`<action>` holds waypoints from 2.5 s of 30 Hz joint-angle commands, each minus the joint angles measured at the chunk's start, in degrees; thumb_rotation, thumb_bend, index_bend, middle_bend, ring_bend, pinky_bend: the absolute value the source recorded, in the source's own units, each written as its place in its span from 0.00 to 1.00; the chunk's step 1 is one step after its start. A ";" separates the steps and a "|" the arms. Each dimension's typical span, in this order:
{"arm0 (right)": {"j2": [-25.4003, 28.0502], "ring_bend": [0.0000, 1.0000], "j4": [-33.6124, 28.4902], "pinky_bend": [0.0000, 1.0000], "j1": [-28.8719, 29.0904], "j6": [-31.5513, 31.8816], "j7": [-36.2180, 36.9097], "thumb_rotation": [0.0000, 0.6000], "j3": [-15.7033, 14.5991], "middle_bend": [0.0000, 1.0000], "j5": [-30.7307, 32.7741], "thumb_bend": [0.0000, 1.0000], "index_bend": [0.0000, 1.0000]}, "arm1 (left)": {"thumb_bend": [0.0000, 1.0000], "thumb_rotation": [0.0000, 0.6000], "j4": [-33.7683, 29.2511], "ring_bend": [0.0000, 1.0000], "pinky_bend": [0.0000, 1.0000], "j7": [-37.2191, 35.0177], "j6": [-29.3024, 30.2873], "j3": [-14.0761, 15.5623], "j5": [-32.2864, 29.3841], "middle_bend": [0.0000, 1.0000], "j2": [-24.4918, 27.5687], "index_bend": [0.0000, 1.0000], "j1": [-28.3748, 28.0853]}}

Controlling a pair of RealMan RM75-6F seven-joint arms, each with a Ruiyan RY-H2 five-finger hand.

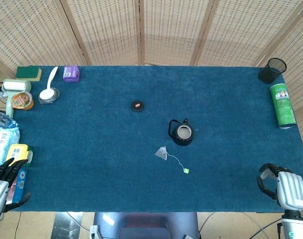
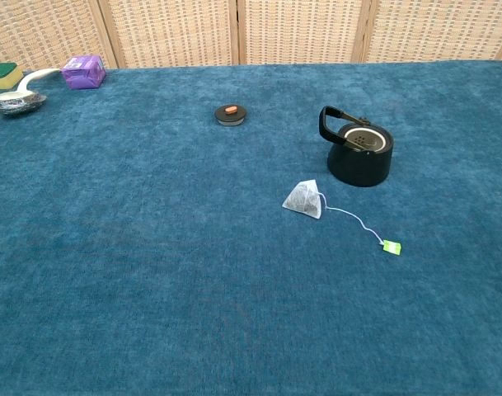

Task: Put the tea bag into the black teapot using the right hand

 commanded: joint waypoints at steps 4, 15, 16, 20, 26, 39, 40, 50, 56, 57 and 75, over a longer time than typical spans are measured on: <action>0.01 0.53 -0.06 0.50 -0.01 -0.22 -0.01 1.00 0.14 0.56 0.16 0.42 0.48 | 0.27 1.00 0.19 0.00 0.10 0.02 -0.48 0.10 -0.12 0.14 -0.18 0.08 -0.16; 1.18 0.56 -2.35 0.50 1.29 -2.44 0.97 1.00 -0.18 0.56 -1.97 0.41 0.46 | 0.27 1.00 0.00 0.00 0.10 -0.23 1.13 -0.20 0.55 0.14 1.14 0.08 0.13; 1.39 0.58 -2.87 0.51 1.75 -3.14 0.95 1.00 -0.15 0.56 -2.18 0.41 0.46 | 0.27 1.00 0.00 0.00 0.10 -0.30 1.21 -0.33 0.53 0.14 1.29 0.08 0.07; 2.01 0.70 -5.28 0.64 4.36 -6.52 0.33 1.00 0.62 0.63 -2.69 0.38 0.44 | 0.27 1.00 -0.04 0.00 0.10 -0.37 1.38 -0.92 0.40 0.14 1.81 0.08 -0.30; 2.37 0.99 -10.00 0.97 9.67 -13.72 -4.41 1.00 2.80 0.90 0.09 0.34 0.42 | 0.27 1.00 -0.07 0.00 0.10 -0.56 1.03 -1.81 -0.08 0.14 2.51 0.08 -1.13; -4.58 1.00 -13.47 1.00 20.42 -26.32 -16.34 1.00 5.86 1.00 15.64 0.34 0.45 | 0.27 1.00 0.37 0.00 0.10 -0.45 -2.04 -3.98 -1.84 0.14 2.31 0.08 -4.17; -5.63 1.00 -13.10 1.00 21.20 -26.82 -17.58 1.00 5.89 1.00 17.32 0.34 0.45 | 0.27 1.00 0.47 0.00 0.10 -0.46 -2.41 -4.06 -2.02 0.14 2.20 0.08 -4.41; -13.67 1.00 -9.08 1.00 25.02 -25.62 -25.48 1.00 5.05 1.00 26.41 0.34 0.46 | 0.27 1.00 1.85 0.00 0.10 -1.29 -4.12 -4.32 -3.12 0.14 1.12 0.08 -5.51; -17.68 1.00 -5.77 1.00 26.46 -25.49 -27.41 1.00 4.21 1.00 29.80 0.34 0.47 | 0.27 1.00 2.53 0.00 0.10 -1.81 -4.44 -4.19 -3.54 0.14 0.83 0.08 -5.62; -18.28 1.00 -5.32 1.00 26.74 -25.50 -27.63 1.00 4.19 1.00 30.32 0.34 0.47 | 0.27 1.00 2.61 0.00 0.10 -1.88 -4.44 -4.15 -3.54 0.14 0.82 0.08 -5.62; -23.88 1.00 -0.80 1.00 29.45 -23.26 -30.88 1.00 4.13 1.00 35.82 0.35 0.47 | 0.27 1.00 4.46 0.00 0.10 -3.89 -4.24 -3.66 -3.86 0.14 0.54 0.08 -5.43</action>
